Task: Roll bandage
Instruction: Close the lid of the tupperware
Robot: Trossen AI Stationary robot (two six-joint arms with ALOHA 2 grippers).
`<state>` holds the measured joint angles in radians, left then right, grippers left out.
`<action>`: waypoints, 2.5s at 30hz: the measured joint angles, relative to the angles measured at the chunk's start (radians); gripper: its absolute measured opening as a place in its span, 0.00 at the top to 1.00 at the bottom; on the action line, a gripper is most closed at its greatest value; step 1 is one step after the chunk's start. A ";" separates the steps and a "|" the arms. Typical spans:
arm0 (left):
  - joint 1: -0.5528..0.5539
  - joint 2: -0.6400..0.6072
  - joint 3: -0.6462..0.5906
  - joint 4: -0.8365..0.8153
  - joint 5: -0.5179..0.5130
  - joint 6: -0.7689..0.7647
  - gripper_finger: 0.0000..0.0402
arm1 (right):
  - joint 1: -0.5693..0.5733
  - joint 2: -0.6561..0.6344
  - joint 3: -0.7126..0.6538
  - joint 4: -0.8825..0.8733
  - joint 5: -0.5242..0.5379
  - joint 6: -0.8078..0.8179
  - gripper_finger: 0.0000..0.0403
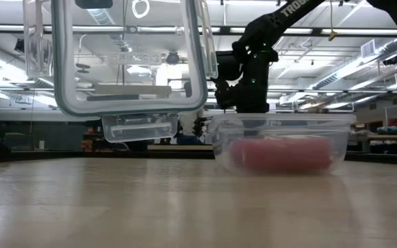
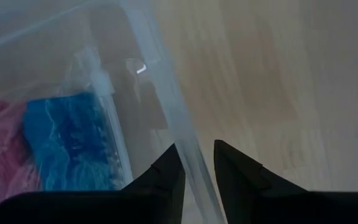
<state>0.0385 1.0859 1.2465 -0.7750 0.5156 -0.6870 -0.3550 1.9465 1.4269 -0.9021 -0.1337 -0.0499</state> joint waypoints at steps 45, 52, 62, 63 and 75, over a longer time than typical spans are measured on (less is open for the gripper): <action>0.124 0.363 0.001 0.633 0.469 -0.083 1.00 | 0.080 -0.415 0.433 -0.591 -0.122 0.287 0.80; 0.190 0.452 0.001 0.731 0.548 -0.104 1.00 | 0.232 -0.447 0.433 -0.594 -0.032 0.441 0.80; 0.299 0.484 0.001 0.768 0.587 0.000 1.00 | 0.359 -0.446 0.433 -0.555 0.114 0.625 0.80; 0.313 0.487 0.001 0.761 0.599 0.011 1.00 | 0.373 -0.445 0.433 -0.547 0.130 0.648 0.80; 0.362 0.582 0.001 0.762 0.649 0.137 1.00 | 0.482 -0.428 0.432 -0.569 0.247 0.963 0.80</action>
<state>0.4000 1.6682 1.2472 -0.0130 1.1644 -0.5497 0.1269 1.5185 1.8589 -1.4711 0.1129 0.9128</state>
